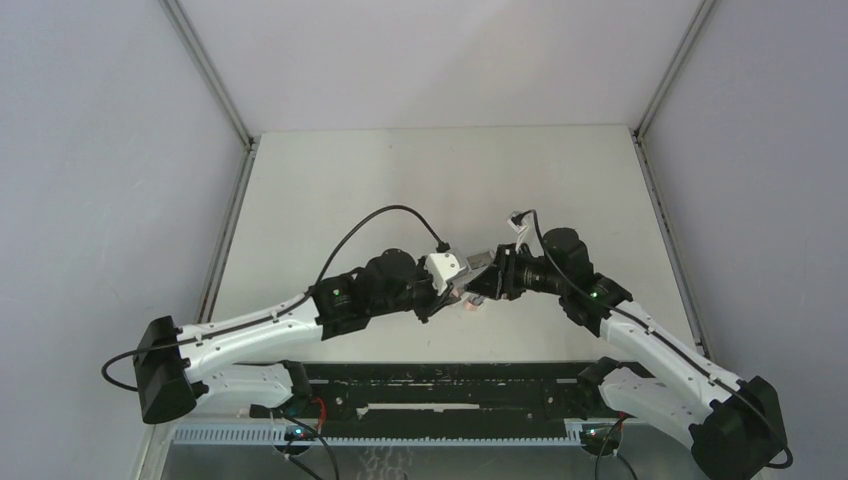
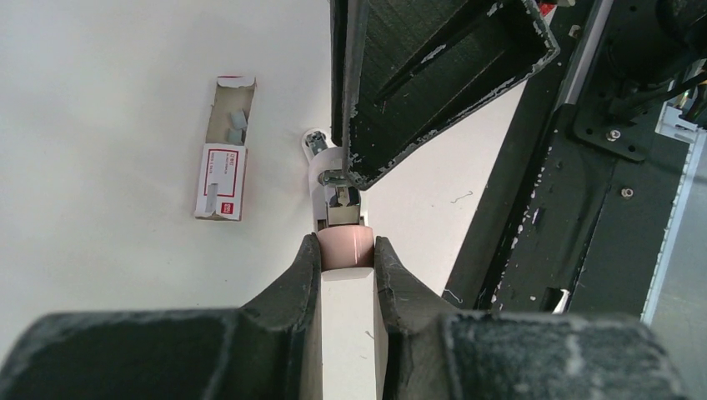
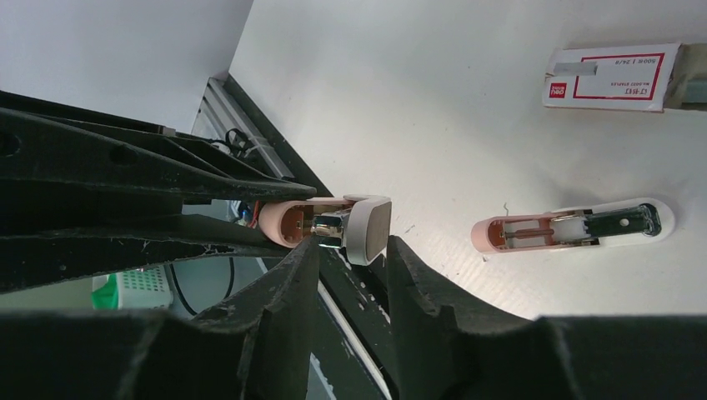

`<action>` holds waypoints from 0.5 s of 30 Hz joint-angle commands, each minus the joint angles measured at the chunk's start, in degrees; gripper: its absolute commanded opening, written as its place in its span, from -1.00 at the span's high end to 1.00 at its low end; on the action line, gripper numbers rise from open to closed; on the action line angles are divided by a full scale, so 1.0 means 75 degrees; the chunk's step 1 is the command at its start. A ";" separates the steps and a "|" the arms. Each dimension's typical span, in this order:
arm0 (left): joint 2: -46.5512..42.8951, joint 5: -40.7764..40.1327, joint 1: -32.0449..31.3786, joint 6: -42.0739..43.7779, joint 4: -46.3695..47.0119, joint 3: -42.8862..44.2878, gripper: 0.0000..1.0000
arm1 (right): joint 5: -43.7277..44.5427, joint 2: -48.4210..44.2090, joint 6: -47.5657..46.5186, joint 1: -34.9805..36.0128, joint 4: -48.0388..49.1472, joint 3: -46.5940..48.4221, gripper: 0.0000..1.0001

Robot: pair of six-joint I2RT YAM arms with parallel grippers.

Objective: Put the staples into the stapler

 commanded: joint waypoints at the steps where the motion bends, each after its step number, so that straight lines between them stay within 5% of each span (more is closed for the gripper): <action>1: -0.0021 -0.0188 -0.0091 0.0213 0.0243 0.0320 1.00 | -0.0100 0.0075 0.0084 0.0049 0.0315 0.0301 0.33; 15: -0.0172 -0.0258 -0.0277 0.0295 0.0377 0.0286 1.00 | -0.0180 0.0584 -0.0052 0.0129 0.0149 0.0302 0.65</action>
